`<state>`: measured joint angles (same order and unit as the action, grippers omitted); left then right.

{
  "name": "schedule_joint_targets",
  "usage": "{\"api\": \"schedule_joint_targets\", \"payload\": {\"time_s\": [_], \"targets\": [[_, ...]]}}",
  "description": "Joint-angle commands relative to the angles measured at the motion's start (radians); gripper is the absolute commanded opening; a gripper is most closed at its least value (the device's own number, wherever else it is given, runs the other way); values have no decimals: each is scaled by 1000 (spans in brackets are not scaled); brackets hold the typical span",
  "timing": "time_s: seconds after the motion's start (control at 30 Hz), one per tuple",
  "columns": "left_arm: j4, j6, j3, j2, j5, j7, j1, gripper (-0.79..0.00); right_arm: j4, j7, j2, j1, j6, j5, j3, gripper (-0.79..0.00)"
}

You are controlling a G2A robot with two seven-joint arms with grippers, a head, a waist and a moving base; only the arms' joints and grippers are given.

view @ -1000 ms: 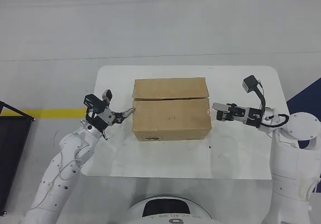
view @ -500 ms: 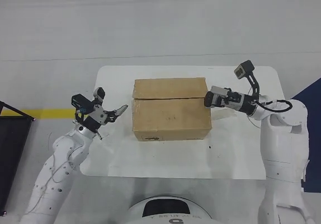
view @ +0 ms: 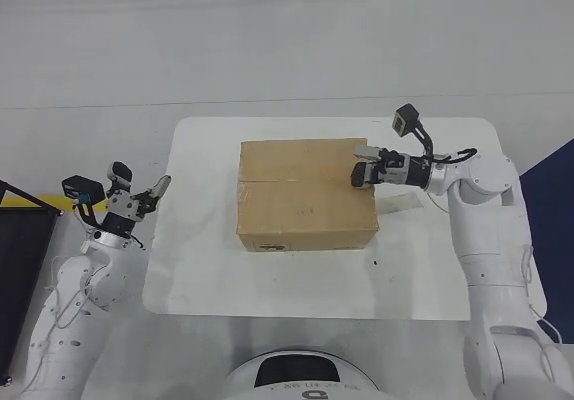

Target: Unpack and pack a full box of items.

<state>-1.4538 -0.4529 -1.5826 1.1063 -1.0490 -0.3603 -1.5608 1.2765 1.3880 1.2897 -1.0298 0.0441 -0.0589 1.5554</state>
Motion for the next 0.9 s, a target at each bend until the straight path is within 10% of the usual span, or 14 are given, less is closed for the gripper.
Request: {"api": "schedule_joint_targets", "payload": {"time_s": [0.0, 0.27, 0.87], "targets": [[0, 0, 0, 0, -1, 0, 0, 0, 9, -7, -4, -6, -1, 7, -4, 0], [-80, 151, 24, 4, -211, -149, -17, 0, 56, -47, -18, -46, 1, 13, -24, 0], [-85, 223, 281, 38, -444, 69, 155, 0, 118, -80, -53, -130, 41, -43, -11, 0]]}}
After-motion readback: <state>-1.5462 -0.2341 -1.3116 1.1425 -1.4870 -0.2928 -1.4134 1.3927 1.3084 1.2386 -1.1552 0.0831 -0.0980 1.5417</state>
